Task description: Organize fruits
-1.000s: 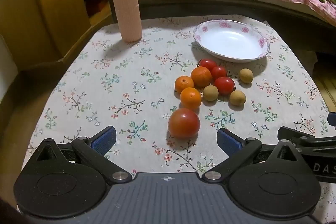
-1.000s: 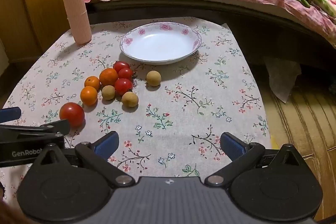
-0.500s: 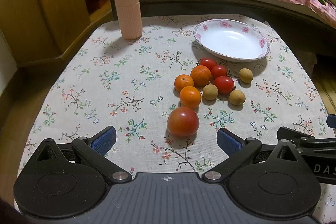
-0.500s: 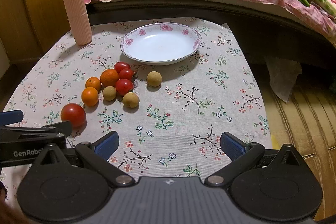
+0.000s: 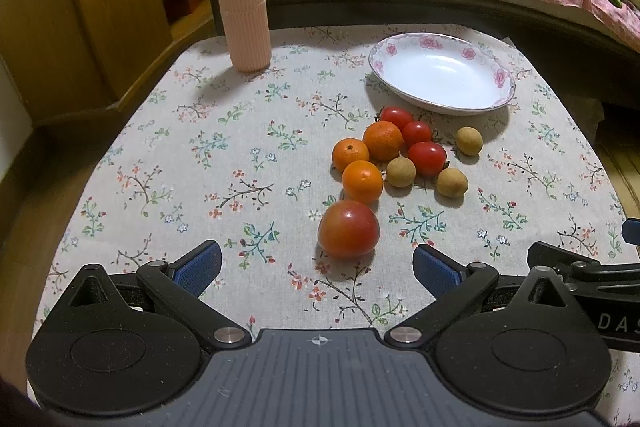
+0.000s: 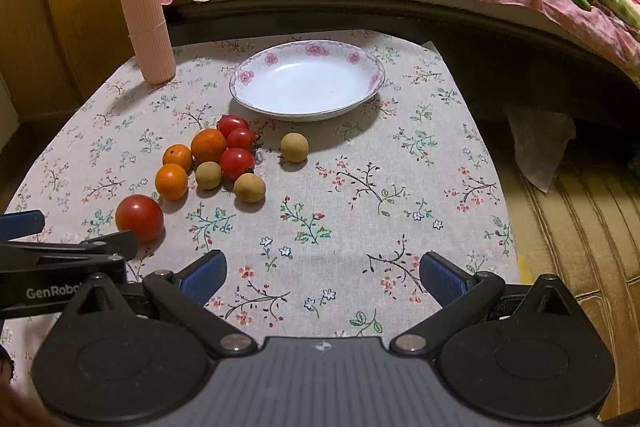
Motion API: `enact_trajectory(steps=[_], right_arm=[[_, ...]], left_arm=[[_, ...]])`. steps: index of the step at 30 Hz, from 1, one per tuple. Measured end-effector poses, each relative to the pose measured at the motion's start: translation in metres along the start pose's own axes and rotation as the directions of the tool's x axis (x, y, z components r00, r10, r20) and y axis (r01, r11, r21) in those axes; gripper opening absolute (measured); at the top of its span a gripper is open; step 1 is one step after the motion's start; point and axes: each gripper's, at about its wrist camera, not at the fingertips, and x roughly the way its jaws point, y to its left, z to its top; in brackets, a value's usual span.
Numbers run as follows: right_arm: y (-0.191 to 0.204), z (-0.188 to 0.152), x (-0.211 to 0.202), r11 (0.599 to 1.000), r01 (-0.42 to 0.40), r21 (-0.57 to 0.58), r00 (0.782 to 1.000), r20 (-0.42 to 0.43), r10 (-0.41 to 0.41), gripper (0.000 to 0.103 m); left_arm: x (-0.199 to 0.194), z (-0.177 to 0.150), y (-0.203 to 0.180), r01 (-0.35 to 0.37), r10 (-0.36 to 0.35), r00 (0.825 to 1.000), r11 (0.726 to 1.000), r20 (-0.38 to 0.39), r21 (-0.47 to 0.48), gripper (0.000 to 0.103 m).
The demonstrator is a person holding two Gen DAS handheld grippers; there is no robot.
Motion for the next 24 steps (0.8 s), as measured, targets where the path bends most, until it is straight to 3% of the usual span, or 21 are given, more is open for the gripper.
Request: enact_trajectory(steps=[24], right_arm=[[0.0004, -0.0008, 0.0012, 1.0, -0.002, 0.002, 1.0, -0.004, 0.002, 0.103]], left_arm=[[0.0028, -0.0002, 0.0007, 0.002, -0.002, 1.0, 1.0, -0.027, -0.008, 0.103]])
